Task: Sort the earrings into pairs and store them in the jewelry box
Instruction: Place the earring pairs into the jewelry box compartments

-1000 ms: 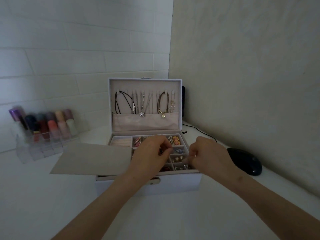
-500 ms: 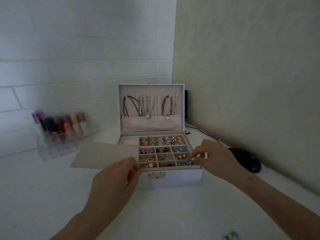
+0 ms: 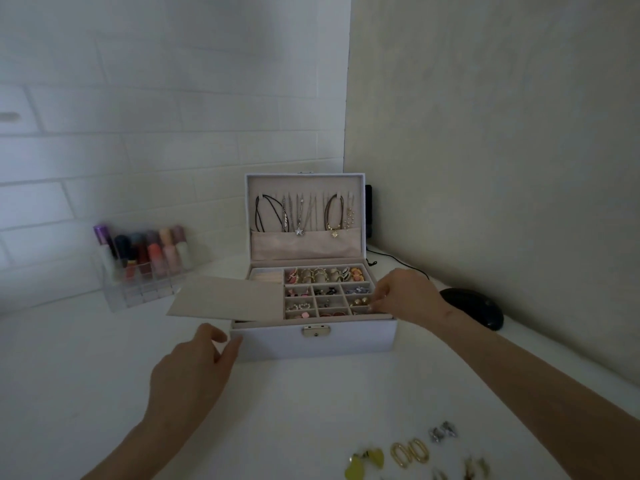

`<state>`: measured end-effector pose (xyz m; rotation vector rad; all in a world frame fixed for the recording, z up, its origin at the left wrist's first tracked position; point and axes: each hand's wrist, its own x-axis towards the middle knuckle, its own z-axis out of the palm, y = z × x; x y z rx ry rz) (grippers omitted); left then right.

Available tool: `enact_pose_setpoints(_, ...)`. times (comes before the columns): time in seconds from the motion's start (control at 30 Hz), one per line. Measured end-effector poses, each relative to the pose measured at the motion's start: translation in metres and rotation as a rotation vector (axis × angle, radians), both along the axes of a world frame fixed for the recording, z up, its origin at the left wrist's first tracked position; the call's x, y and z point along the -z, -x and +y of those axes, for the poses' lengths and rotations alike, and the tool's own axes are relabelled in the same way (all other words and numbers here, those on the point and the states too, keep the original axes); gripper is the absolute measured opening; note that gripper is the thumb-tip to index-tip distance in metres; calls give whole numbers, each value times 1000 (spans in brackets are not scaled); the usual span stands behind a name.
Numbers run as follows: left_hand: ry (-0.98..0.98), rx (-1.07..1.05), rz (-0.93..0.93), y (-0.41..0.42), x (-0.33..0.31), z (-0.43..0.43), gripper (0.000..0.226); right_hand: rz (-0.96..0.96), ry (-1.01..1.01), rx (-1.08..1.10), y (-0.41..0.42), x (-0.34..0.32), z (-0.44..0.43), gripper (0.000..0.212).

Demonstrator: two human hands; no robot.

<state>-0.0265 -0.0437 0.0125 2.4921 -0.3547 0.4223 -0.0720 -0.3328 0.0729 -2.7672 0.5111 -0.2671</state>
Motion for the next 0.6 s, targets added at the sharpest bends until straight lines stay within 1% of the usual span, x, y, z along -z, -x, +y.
enact_pose_setpoints(0.13,87,11,14,-4,2,-4,42,-78,-212,64,-1,2,-2,15)
enact_pose_setpoints(0.2,102,29,-6,-3,2,-7,44,-111,-259,96,0,5,-2,16)
enact_pose_setpoints(0.23,108,35,-16,-2,3,-9,45,-101,-246,110,1,8,-2,17)
enact_pose_setpoints(0.3,111,43,-28,-1,3,-12,46,-57,-144,127,3,11,0,19)
enact_pose_setpoints(0.4,95,42,-25,0,0,-16,45,-23,89,109,3,5,6,17)
enact_pose_setpoints(0.47,91,50,-20,0,0,-16,45,34,220,72,1,-2,11,18)
enact_pose_setpoints(0.53,105,50,-28,-2,0,-17,43,96,298,20,-3,-9,16,17)
enact_pose_setpoints(0.6,115,47,-33,-4,1,-15,40,114,306,-2,-6,-13,16,11)
